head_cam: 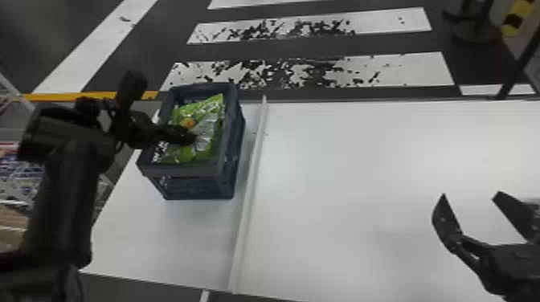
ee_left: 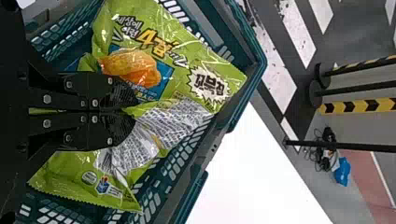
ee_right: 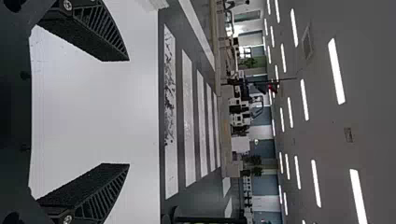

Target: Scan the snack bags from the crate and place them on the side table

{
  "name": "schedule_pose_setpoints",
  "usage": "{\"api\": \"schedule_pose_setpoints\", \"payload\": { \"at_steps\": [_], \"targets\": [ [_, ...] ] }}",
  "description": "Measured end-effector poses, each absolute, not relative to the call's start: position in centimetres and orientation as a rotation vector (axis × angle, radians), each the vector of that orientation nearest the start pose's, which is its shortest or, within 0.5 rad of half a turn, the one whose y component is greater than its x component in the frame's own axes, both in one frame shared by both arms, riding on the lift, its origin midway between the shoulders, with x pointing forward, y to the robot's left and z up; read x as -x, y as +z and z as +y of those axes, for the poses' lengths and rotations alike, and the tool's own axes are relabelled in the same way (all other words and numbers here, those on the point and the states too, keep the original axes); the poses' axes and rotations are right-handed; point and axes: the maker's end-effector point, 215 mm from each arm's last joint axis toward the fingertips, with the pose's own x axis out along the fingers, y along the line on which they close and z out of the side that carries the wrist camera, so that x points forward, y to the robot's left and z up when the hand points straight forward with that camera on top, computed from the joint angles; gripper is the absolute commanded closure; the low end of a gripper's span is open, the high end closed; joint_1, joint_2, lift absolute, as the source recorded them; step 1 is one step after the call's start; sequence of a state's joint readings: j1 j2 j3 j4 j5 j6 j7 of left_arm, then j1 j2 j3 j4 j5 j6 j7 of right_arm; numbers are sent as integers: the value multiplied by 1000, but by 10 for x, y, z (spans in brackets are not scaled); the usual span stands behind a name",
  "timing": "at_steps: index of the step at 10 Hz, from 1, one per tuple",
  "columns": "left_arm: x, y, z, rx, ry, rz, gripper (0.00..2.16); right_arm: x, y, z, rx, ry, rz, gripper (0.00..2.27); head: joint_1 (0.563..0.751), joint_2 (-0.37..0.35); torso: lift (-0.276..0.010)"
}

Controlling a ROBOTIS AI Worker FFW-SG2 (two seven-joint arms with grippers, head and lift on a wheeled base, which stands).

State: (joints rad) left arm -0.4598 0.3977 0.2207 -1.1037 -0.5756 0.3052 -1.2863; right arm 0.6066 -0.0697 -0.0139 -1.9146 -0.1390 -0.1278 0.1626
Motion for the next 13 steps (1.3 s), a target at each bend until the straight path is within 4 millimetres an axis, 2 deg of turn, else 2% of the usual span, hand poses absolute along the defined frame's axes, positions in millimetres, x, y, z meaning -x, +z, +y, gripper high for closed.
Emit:
{"api": "schedule_pose_setpoints", "payload": {
  "at_steps": [3,7,10,13],
  "targets": [
    [-567,-404,412,-341,-724,692,2138,-395,-411,-209,-86,166,126,66,695,230,-94],
    [-571,-381,416,-296,-699,606,2135,-395,-412,-209,-83,166,128,66,695,234,-94],
    [-577,-351,417,-280,-656,521,2138,-396,-412,-209,-84,166,128,66,695,233,-94],
    [-582,-321,407,-220,-604,446,2138,-397,-412,-207,-86,167,126,66,695,224,-94]
  ]
}}
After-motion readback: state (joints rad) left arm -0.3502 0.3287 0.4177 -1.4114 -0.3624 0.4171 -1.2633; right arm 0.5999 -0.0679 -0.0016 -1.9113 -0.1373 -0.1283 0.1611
